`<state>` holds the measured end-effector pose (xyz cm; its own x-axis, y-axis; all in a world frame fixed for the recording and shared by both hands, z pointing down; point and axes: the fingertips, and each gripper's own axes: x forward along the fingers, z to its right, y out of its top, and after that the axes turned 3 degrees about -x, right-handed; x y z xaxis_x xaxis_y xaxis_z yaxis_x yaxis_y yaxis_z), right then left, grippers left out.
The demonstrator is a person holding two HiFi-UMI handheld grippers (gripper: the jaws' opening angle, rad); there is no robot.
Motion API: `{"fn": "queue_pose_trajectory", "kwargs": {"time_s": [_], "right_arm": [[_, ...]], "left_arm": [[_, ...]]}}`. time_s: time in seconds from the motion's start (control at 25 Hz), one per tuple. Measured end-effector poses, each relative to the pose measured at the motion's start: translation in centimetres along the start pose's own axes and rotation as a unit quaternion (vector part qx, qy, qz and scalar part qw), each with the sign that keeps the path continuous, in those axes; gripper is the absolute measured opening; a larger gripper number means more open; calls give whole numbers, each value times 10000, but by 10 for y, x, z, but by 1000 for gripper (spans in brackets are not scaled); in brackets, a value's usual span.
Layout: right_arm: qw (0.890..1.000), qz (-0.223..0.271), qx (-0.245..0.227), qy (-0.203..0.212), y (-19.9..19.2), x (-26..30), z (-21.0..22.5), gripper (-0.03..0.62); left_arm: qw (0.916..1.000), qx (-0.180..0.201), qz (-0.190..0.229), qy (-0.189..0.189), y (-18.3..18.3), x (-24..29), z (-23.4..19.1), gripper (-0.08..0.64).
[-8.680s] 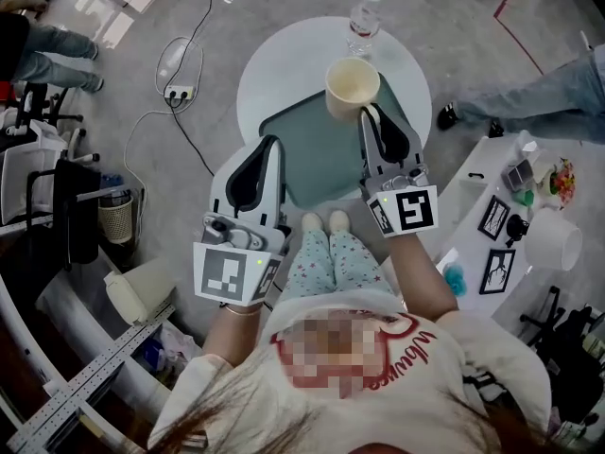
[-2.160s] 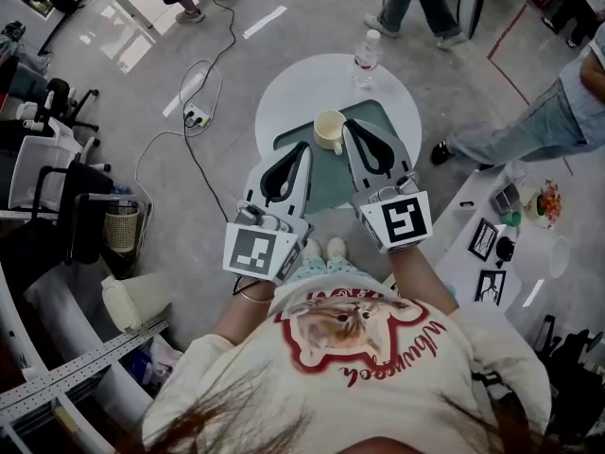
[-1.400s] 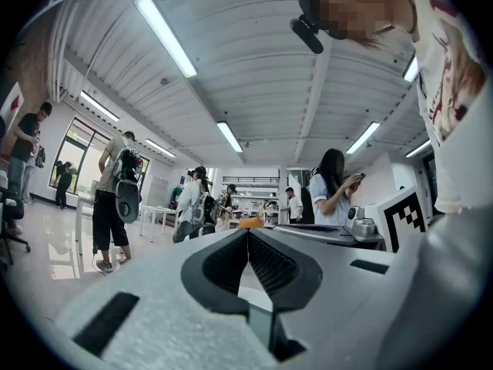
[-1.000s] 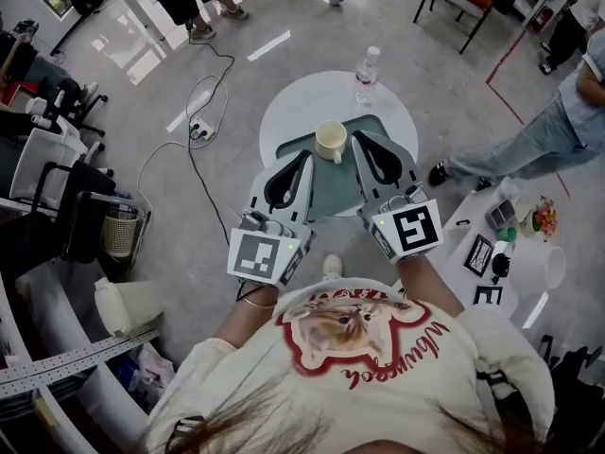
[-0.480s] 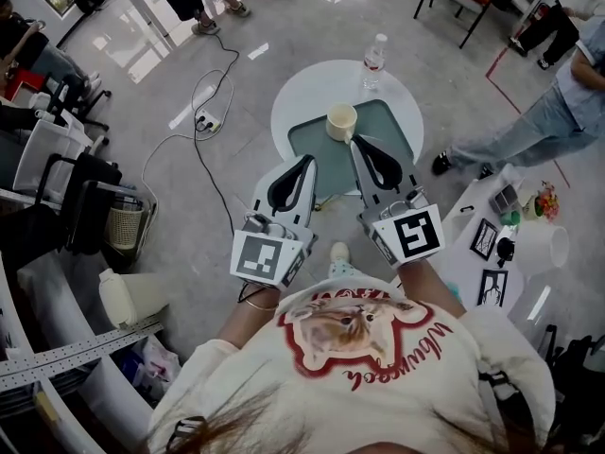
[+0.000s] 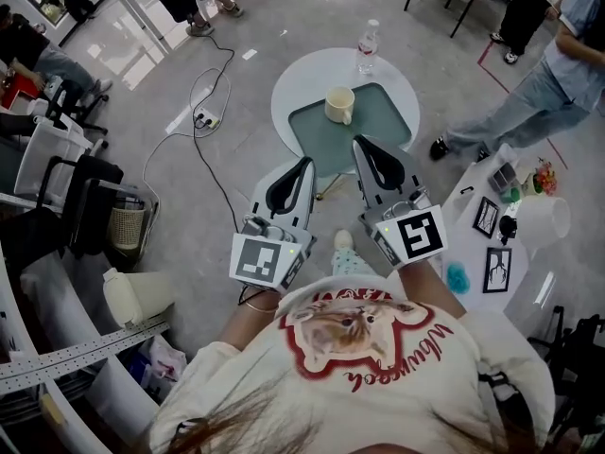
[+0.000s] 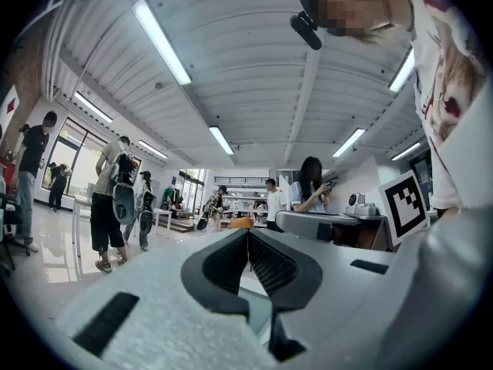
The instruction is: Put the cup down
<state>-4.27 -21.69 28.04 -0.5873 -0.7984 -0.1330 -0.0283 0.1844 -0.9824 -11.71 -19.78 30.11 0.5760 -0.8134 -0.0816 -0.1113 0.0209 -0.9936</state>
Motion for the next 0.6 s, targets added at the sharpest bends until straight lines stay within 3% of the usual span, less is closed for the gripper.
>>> {"fn": "queue_pose_trajectory", "kwargs": {"time_s": [0.36, 0.6], "right_arm": [[9996, 109, 44, -241, 17, -44, -22, 28], [9996, 210, 31, -175, 29, -62, -26, 28]], "left_arm": [[9998, 84, -1, -161, 5, -38, 28, 15], [9996, 246, 34, -111, 13, -51, 45, 15]]}}
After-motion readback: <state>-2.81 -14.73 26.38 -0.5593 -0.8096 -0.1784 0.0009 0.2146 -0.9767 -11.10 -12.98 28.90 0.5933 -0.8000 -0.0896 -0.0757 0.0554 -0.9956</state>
